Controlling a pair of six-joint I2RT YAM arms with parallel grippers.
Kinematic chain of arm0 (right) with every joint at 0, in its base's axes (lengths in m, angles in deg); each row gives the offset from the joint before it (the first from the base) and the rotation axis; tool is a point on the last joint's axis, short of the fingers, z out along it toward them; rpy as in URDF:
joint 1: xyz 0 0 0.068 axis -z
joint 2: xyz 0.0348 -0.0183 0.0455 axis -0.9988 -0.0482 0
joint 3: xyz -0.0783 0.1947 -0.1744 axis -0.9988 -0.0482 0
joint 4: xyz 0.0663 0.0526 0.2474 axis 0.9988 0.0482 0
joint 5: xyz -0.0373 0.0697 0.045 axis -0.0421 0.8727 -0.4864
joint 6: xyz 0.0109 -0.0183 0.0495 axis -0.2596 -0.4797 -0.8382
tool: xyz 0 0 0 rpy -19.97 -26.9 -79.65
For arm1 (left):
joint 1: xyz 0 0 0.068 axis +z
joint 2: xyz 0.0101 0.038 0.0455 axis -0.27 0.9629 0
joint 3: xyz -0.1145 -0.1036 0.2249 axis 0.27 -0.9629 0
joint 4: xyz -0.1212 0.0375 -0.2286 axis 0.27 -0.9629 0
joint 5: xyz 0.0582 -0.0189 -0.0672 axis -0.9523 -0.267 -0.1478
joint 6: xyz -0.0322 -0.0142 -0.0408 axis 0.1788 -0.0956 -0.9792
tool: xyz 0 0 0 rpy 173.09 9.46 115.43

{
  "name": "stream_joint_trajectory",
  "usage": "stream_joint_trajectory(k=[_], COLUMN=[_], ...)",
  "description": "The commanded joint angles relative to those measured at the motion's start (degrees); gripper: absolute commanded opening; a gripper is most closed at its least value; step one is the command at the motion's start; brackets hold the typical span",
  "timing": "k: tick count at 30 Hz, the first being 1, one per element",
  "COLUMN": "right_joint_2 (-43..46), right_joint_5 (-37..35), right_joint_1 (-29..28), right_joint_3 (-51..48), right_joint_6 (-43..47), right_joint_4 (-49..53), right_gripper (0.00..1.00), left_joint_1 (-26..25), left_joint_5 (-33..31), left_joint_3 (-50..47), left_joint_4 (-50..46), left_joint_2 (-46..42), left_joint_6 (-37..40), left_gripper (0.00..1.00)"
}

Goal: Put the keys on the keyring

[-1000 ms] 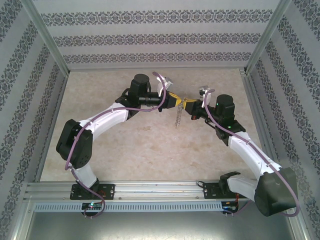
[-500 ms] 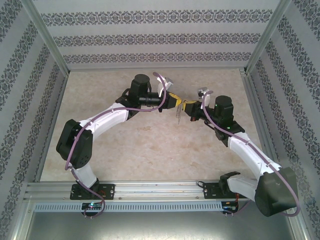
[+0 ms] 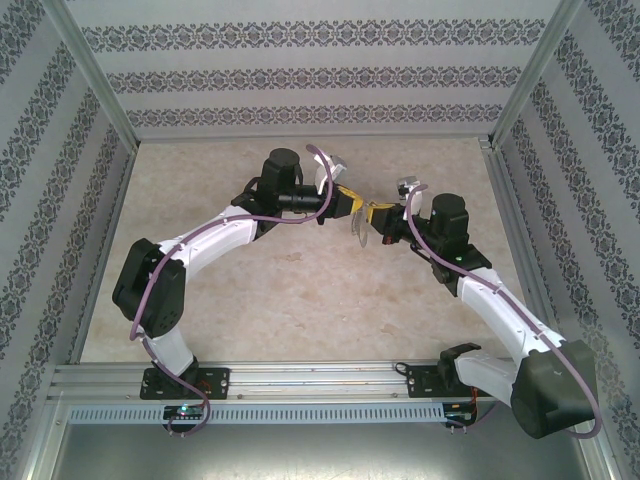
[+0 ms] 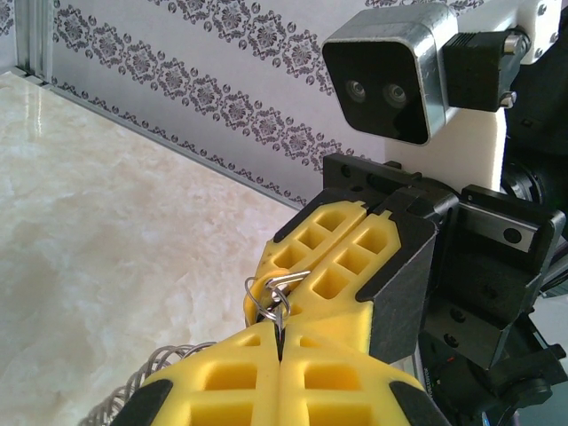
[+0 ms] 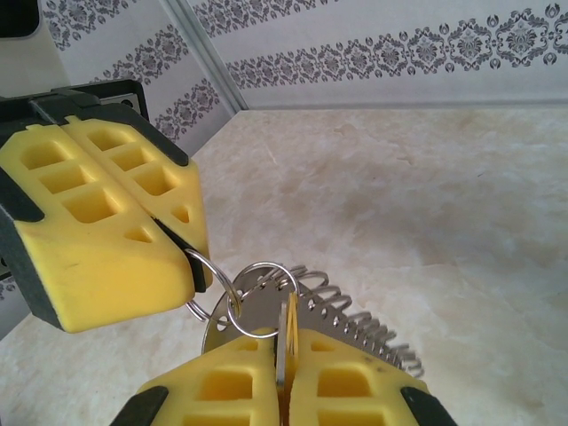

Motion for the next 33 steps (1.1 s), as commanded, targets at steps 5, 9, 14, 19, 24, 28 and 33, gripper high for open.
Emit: stream_joint_trajectory(k=[5, 9, 14, 19, 24, 28, 33], right_joint_2=[-1.8, -2.7, -2.3, -1.1, -1.1, -1.4, -2.3], right_joint_5=[-0.2, -0.3, -1.2, -2.8, -4.1, -5.3, -5.6], right_joint_1=[-2.0, -2.7, -2.8, -1.6, -1.2, -1.1, -1.0], right_joint_3=[3.9, 4.5, 4.3, 5.2, 6.8, 8.0, 9.8], right_joint_6=[0.5, 0.6, 1.4, 3.2, 4.7, 6.0, 6.7], right_joint_4=[-0.6, -0.7, 0.3, 4.3, 7.9, 10.4, 12.0], right_gripper=[0.0, 0.0, 0.0, 0.0, 0.0, 0.0, 0.0], left_joint_1=[-1.3, -1.5, -1.5, -1.5, -1.5, -1.5, -1.5], left_joint_5=[1.8, 1.8, 1.7, 0.6, -0.3, -0.9, -1.4], left_joint_3=[1.4, 1.4, 1.7, 2.6, 3.9, 5.1, 5.9], left_joint_4=[-0.5, -0.6, -1.1, -5.2, -8.6, -12.2, -15.1], left_joint_2=[-1.9, -1.8, -1.6, -1.8, -1.7, -1.6, -1.6], left_joint_6=[1.1, 1.2, 1.6, 4.7, 7.4, 9.9, 11.8], left_gripper=[0.0, 0.0, 0.0, 0.0, 0.0, 0.0, 0.0])
